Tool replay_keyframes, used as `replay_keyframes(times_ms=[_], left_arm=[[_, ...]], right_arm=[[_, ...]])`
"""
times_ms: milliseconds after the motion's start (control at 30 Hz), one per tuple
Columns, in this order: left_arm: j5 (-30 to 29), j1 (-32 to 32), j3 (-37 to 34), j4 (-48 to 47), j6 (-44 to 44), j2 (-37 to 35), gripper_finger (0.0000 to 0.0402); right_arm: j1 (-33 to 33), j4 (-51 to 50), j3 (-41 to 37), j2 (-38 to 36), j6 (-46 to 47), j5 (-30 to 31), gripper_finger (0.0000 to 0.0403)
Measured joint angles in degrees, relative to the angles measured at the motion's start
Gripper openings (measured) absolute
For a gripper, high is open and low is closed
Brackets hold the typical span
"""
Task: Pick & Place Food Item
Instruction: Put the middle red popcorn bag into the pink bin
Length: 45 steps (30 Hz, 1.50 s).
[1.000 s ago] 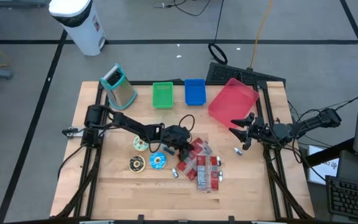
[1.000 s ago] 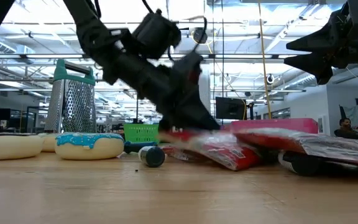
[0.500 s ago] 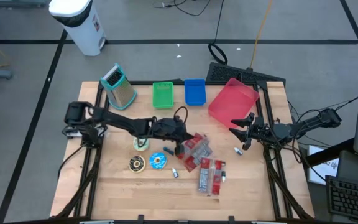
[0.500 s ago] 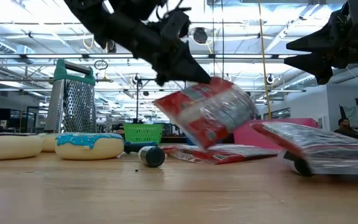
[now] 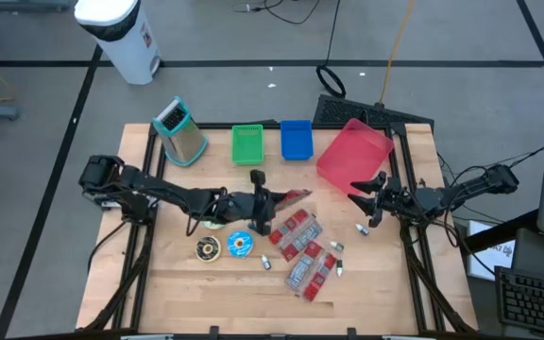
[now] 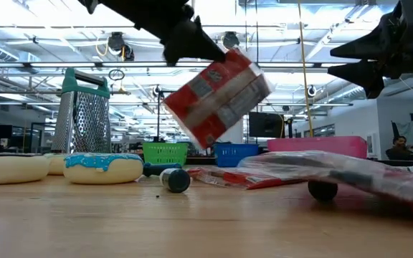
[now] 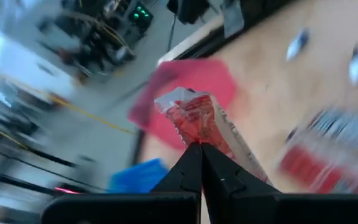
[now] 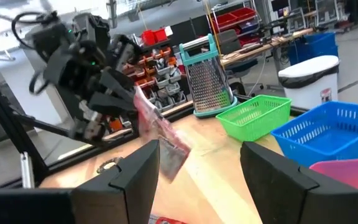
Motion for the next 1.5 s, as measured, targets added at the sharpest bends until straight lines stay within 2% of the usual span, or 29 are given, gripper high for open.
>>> replay_keyframes(times_ms=[100,300,433,600,733,867,1033,1100,1167,1333,1500], left_arm=[[-3.03,-0.59,0.0,-1.13,11.33,-0.02,0.0],[-10.25,-0.71,0.02,-0.27,22.94,-0.07,0.0],[-12.95,-0.34,0.02,-0.13,27.13,-0.04,0.0],[-13.56,0.43,0.02,0.15,29.46,-0.04,0.0],[-13.62,0.76,0.02,2.93,34.64,-0.04,0.0],[-13.03,0.76,0.02,7.39,41.19,-0.04,0.0],[-12.04,0.78,0.04,11.16,45.45,-0.04,0.0],[-12.0,0.8,0.04,11.8,46.86,-0.04,0.0],[-12.02,0.83,0.04,12.44,49.1,-0.04,0.0],[-12.33,0.83,0.04,14.52,56.63,-0.04,0.0],[-12.49,0.81,0.04,15.97,62.33,-0.04,0.0]], right_arm=[[0.0,0.1,0.0,0.31,3.16,0.0,0.0212],[0.0,7.26,0.0,5.49,4.9,0.0,0.0212],[-0.01,15.85,-0.01,12.15,4.28,0.02,0.0212],[-0.01,28.5,-0.02,22.7,3.92,0.0,0.0212],[-0.01,37.48,0.12,31.85,3.88,-0.29,0.0212],[-0.01,39.72,2.78,40.16,0.09,-3.78,0.0212],[0.02,40.46,10.74,49.26,-10.94,-11.15,0.0212],[-0.01,39.84,14.05,52.73,-11.89,-13.24,0.0212],[-0.99,40.47,17.77,55.4,-6.44,-13.48,0.0212],[-8.15,39.59,23.13,60.19,19.37,-12.84,0.0212],[-13.67,39.69,23.67,63.69,39.48,-21.24,0.0212]])
